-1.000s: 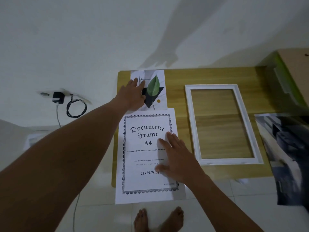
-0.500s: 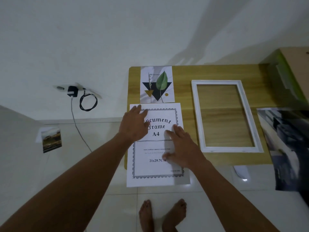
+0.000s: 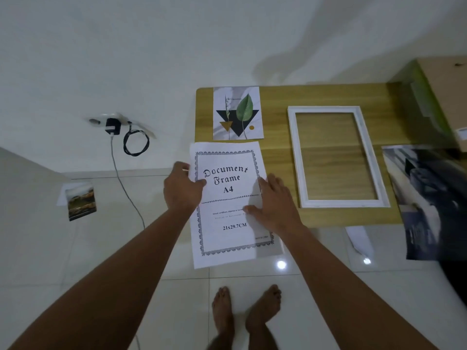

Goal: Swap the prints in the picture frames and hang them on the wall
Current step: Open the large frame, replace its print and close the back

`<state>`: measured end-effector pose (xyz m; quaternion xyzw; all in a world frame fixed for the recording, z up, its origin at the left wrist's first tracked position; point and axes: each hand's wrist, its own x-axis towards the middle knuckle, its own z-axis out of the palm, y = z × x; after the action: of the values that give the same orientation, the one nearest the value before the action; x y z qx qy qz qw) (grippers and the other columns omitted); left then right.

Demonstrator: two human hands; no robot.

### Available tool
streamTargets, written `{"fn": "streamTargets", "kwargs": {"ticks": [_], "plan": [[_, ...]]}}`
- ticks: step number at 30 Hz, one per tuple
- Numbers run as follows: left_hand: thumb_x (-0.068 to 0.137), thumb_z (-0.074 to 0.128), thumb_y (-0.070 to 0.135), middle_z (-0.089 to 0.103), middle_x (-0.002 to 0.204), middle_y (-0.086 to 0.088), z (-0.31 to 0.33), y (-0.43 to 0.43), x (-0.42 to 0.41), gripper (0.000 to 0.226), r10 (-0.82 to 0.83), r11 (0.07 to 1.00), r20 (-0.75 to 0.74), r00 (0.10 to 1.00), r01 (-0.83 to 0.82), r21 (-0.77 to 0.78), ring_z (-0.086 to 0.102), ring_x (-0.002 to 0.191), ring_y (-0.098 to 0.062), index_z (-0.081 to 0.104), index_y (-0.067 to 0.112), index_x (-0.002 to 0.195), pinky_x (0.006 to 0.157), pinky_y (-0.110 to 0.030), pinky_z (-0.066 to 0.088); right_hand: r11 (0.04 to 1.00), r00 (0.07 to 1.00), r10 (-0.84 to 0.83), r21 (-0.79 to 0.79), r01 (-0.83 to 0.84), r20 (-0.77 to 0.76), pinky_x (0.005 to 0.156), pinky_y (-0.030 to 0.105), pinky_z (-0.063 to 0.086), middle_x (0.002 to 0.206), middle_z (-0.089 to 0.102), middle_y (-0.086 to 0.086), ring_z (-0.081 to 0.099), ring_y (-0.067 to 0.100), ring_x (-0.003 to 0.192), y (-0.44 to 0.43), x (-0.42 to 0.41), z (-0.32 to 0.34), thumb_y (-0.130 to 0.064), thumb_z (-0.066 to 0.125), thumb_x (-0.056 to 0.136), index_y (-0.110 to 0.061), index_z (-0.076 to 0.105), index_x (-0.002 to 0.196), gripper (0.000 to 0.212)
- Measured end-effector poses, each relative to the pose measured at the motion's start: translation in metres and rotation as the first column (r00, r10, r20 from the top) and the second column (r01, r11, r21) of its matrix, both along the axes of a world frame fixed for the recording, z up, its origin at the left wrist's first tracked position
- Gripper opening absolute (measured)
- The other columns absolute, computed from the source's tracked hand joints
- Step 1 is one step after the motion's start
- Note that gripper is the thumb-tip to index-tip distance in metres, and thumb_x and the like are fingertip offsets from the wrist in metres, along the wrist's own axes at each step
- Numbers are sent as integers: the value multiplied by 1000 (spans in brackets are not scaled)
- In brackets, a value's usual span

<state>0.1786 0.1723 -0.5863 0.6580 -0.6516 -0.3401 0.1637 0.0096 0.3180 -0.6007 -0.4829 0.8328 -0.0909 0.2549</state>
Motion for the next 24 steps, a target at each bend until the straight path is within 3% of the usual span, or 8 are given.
{"fn": "streamTargets", "kwargs": {"ticks": [3, 6, 10, 13, 15, 18, 21, 24], "plan": [[78, 75, 18, 69, 96, 3, 20, -3, -1, 31, -39, 999, -168, 985, 44, 30, 66, 91, -17, 57, 20, 103, 83, -34, 53, 999, 998, -22, -26, 24, 57, 116, 51, 24, 157, 24, 13, 18, 32, 147, -2, 5, 6, -52, 61, 90, -14, 31, 149, 76], [81, 71, 18, 71, 98, 3, 41, -11, -6, 21, -127, 989, -228, 965, 140, 41, 68, 88, -14, 63, 18, 100, 80, -36, 56, 989, 979, -71, -117, 95, 190, 117, 45, 26, 159, 29, 8, 22, 24, 147, -7, 18, 27, -54, 48, 97, -15, 35, 149, 67], [75, 70, 16, 75, 93, -3, 73, -17, -25, 22, -76, 970, -419, 905, 165, 178, 73, 80, -22, 63, 17, 96, 73, -47, 61, 949, 879, -130, -200, 245, 459, 113, 39, 34, 154, 41, -6, 36, 14, 141, -19, 37, 72, -69, 50, 88, -27, 35, 150, 76], [73, 69, 13, 74, 94, -6, 97, -19, -42, 28, -64, 958, -491, 869, 191, 214, 74, 81, -24, 63, 14, 101, 71, -49, 61, 929, 842, -123, -238, 284, 525, 105, 37, 41, 146, 49, -10, 46, 13, 133, -24, 42, 99, -70, 63, 78, -35, 28, 151, 87], [73, 69, 12, 73, 95, -5, 112, -19, -53, 31, -95, 955, -509, 855, 223, 197, 73, 84, -24, 62, 13, 104, 69, -47, 61, 922, 863, -121, -267, 281, 491, 97, 33, 44, 139, 53, -6, 52, 14, 125, -23, 40, 111, -51, 69, 85, -33, 25, 152, 82], [75, 73, 16, 73, 99, -4, 129, -17, -65, 33, -156, 952, -523, 838, 268, 145, 73, 84, -19, 62, 16, 107, 64, -39, 62, 909, 960, -123, -359, 210, 250, 88, 36, 51, 127, 63, 1, 61, 21, 113, -18, 37, 124, -18, 56, 97, -29, 27, 152, 64], [84, 73, 34, 73, 94, -4, 148, -9, -76, 32, -215, 947, -548, 809, 309, 85, 74, 77, -13, 62, 15, 107, 56, -24, 57, 882, 982, -157, -434, 185, 100, 72, 36, 52, 103, 68, 3, 64, 23, 89, -11, 30, 138, -7, 47, 96, -33, 31, 151, 63], [86, 62, 58, 71, 97, -1, 155, -5, -81, 49, -204, 951, -579, 789, 300, 75, 72, 85, -13, 62, 16, 110, 70, -35, 61, 835, 972, -232, -503, 222, 43, 71, 36, 53, 98, 67, -1, 63, 20, 83, -3, 17, 155, -7, 47, 95, -37, 35, 149, 62]]}}
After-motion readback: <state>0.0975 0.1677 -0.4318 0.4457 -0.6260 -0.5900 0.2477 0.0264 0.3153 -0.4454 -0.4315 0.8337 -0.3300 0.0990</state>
